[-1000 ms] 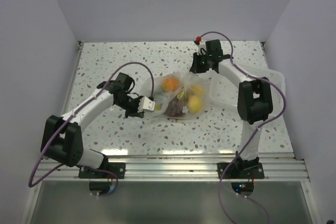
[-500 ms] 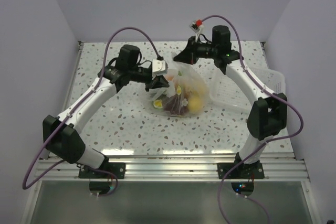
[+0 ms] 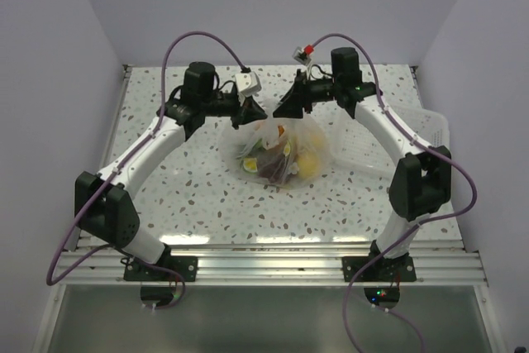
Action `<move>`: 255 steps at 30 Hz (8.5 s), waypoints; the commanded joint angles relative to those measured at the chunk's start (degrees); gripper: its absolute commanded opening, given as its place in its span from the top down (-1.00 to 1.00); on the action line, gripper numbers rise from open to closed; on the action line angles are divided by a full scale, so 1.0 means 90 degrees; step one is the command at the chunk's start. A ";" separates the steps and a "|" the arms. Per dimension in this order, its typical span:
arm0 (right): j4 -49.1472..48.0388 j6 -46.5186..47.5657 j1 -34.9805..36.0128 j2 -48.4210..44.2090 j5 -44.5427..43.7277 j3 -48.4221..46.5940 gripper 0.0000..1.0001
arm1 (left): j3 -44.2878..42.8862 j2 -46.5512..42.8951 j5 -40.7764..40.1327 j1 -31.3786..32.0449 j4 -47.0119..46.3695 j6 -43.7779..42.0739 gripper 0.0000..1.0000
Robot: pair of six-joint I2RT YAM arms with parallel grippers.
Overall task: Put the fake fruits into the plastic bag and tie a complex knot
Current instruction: Tie the plastic bag at the center of the board.
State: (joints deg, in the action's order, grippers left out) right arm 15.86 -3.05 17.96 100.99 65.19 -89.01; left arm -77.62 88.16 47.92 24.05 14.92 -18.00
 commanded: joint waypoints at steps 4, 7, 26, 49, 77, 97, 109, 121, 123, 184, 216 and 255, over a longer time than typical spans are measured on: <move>0.0347 0.0534 -0.0003 0.0068 0.0296 -0.0002 -0.13 | -0.0096 0.0097 0.0125 -0.0133 -0.0408 0.0350 1.00; 0.0824 0.0943 -0.0061 0.0039 0.0199 -0.0022 -0.18 | -0.0086 0.0068 0.0290 -0.0192 -0.0436 0.0359 1.00; -0.0057 0.1592 -0.0813 -0.1191 -0.1011 0.1889 -0.96 | -0.0096 0.0019 0.0838 -0.0202 -0.0622 0.0797 1.00; -0.0640 0.2369 -0.0071 -0.0879 -0.0622 0.1512 0.25 | -0.1188 0.0731 0.0740 0.0159 -0.0964 0.1238 1.00; -0.1429 0.1844 0.0134 -0.0284 0.0345 0.1316 0.12 | -0.1434 0.1435 0.1453 0.0208 -0.1765 0.1961 1.00; -0.0971 0.2174 0.0095 -0.0264 0.0315 0.1287 1.00 | -0.0760 0.0809 0.0808 -0.1501 -0.0252 0.1522 -0.14; -0.0259 0.2877 0.0095 -0.0254 0.0403 0.1111 1.00 | -0.0945 0.1815 0.1442 -0.1462 -0.1109 0.2642 -0.22; -0.0851 0.1750 0.0056 -0.0137 -0.0307 0.1111 1.00 | -0.0536 0.1339 0.2303 -0.1618 -0.2830 0.3721 1.00; -0.0951 0.1163 0.0036 -0.0030 -0.0436 0.1072 1.00 | -0.0448 0.0851 0.2351 -0.1647 -0.2539 0.3457 1.00; -0.0695 0.0966 -0.0989 -0.0255 -0.1539 0.1033 -0.02 | 0.2287 0.0409 -0.0920 0.0267 -0.2683 0.1941 1.00; -0.2554 -0.0569 -0.0159 0.0606 -0.0486 0.2282 0.50 | 0.1838 0.1650 -0.1175 0.0306 -0.5748 0.4246 1.00; 0.0091 0.1274 -0.0052 -0.0186 0.0119 0.1941 -0.24 | 0.2561 0.1698 0.1053 0.0072 -0.7671 0.5798 1.00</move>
State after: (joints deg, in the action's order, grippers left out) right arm 13.04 4.23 17.65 100.57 63.46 -70.35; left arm -51.92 103.11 55.90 24.51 -41.06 26.96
